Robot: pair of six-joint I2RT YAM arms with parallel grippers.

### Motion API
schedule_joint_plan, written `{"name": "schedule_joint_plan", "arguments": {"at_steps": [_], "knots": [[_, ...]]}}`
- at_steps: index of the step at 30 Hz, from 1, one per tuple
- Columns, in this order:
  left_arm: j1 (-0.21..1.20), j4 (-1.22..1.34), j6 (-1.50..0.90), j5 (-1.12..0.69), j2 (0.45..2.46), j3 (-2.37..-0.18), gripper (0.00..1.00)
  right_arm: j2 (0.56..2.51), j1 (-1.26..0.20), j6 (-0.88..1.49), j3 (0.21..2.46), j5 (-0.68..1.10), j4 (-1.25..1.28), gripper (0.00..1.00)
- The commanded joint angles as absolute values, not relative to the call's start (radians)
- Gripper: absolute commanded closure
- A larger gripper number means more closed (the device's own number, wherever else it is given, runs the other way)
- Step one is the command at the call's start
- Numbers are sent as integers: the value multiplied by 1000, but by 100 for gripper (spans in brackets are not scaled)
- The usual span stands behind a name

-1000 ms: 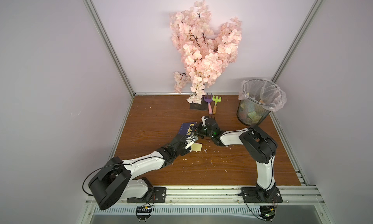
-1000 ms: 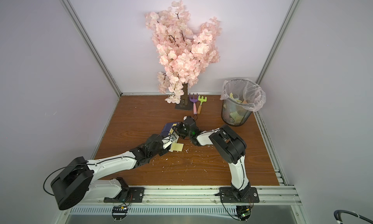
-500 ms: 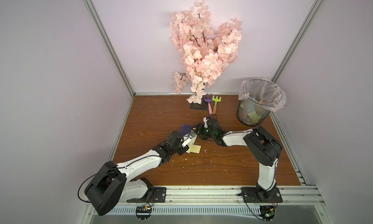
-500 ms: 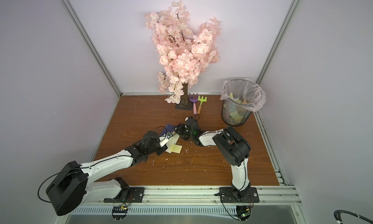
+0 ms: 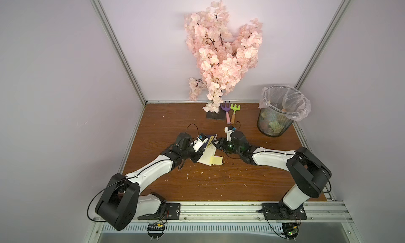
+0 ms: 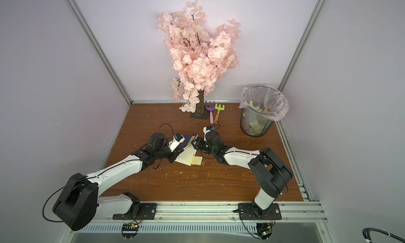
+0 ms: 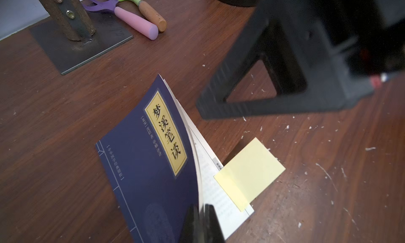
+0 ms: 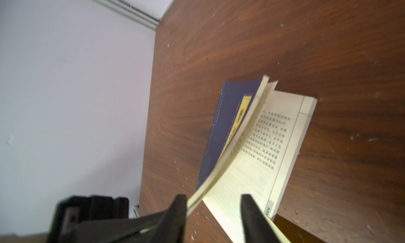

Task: Peel off the used sticky note
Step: Turn the page of the book at the center of the board.

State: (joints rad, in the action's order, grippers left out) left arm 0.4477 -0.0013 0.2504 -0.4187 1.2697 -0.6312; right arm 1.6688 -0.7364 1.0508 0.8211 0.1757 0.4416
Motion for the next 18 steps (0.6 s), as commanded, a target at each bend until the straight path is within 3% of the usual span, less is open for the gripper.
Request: {"name": "schedule_joint_plan", "arguments": {"at_steps": [1, 3, 5, 18], "knots": [[408, -26, 212, -522, 1261, -661, 98, 1714, -771, 1049, 807, 155, 512, 79], [384, -30, 212, -555, 1263, -658, 98, 1759, -788, 1060, 813, 158, 559, 91], [361, -42, 212, -585, 1273, -660, 98, 1817, -796, 1066, 836, 168, 583, 94], [114, 44, 206, -632, 1304, -599, 98, 1958, -790, 1103, 840, 184, 613, 98]]}}
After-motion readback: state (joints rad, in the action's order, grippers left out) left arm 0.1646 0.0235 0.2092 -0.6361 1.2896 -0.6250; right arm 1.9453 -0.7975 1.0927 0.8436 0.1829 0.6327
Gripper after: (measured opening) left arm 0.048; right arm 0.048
